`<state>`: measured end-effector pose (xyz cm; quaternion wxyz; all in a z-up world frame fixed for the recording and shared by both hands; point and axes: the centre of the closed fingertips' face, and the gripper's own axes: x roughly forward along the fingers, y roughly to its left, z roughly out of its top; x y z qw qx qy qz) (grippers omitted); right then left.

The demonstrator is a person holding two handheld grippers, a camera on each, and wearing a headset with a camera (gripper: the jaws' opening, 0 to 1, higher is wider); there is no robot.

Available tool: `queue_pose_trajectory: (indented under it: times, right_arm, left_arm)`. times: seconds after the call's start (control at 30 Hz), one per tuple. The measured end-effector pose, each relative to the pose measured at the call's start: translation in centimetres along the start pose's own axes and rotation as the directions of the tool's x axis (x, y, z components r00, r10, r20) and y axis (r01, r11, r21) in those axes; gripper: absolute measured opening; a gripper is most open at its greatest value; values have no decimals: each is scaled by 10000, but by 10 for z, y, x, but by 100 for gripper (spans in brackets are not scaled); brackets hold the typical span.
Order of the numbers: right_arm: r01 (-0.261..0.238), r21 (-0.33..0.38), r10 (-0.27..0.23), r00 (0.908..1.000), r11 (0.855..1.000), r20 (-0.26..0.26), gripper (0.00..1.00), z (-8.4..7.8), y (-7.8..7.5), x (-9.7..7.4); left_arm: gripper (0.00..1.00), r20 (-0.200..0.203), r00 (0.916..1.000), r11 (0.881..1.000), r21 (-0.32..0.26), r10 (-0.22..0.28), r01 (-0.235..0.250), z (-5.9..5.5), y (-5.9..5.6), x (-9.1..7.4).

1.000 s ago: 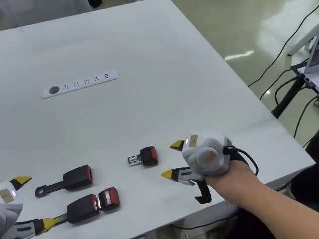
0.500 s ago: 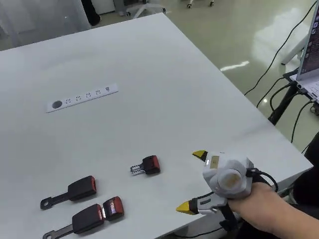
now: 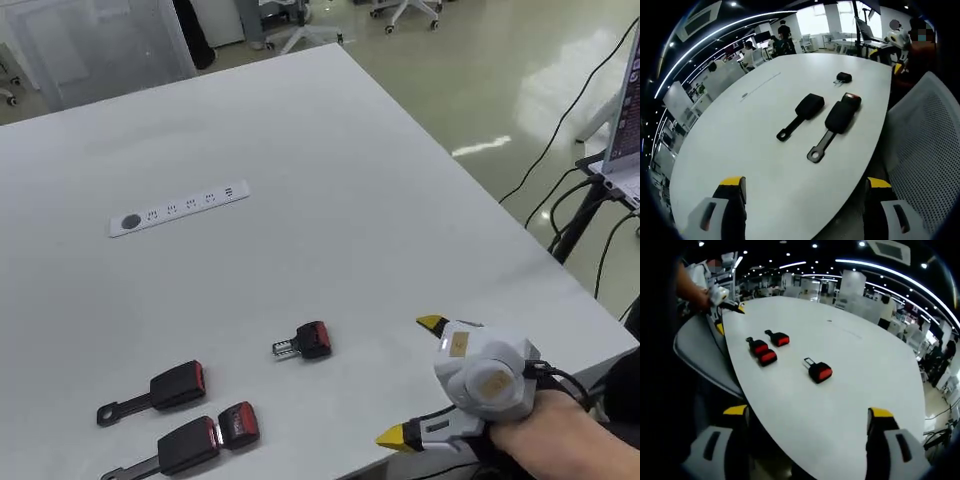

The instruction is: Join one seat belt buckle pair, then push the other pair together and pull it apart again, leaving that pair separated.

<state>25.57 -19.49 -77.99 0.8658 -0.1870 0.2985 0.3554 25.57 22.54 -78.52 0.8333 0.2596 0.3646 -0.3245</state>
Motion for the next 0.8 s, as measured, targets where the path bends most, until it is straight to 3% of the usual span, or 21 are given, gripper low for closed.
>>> queue_pose_trajectory:
  times: [0.2, 0.33, 0.57, 0.8]
  right_arm:
    - [442, 139, -442, 9990, 9989, 9, 100, 0, -9, -6]
    - [352, 191, -351, 9993, 9992, -99, 100, -4, -10, -8]
    - [365, 636, -372, 9993, 9973, 99, 100, -2, -9, -12]
    - [296, 332, -301, 9994, 9990, 156, 100, -3, 0, -9]
  left_arm:
    - [100, 100, 9999, 9999, -71, 102, -101, 3, 0, -3]
    - [100, 165, 9996, 9997, 31, -225, 225, 2, -6, -1]
    - [100, 130, 9997, 9997, 104, -203, 201, 2, -6, -1]
    - [100, 149, 9999, 9997, -235, -54, 58, -4, -3, -2]
